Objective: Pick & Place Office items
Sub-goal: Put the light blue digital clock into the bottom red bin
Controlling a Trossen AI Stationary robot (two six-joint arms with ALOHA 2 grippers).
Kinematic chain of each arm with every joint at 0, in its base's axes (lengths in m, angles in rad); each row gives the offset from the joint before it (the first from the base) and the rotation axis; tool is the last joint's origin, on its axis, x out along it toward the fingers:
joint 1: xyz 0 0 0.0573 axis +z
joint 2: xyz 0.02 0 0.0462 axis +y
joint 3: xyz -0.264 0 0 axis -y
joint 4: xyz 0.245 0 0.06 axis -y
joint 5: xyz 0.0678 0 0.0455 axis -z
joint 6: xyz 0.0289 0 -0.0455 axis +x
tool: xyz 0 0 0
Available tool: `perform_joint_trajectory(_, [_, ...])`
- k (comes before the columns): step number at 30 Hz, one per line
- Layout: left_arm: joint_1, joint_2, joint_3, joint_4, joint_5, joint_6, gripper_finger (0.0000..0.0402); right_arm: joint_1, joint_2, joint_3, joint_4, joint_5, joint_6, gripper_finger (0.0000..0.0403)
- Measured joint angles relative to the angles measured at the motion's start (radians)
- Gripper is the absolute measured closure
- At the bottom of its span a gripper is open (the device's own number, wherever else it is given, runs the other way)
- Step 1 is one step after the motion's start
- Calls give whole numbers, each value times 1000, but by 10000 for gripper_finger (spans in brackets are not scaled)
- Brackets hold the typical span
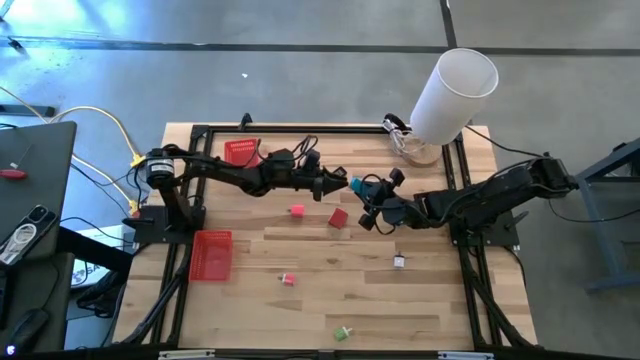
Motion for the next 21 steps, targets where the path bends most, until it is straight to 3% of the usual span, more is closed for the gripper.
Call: perform_joint_trajectory(21, [-48,7,0,4,-77,24,252,0,0,0,-5,0,0,261])
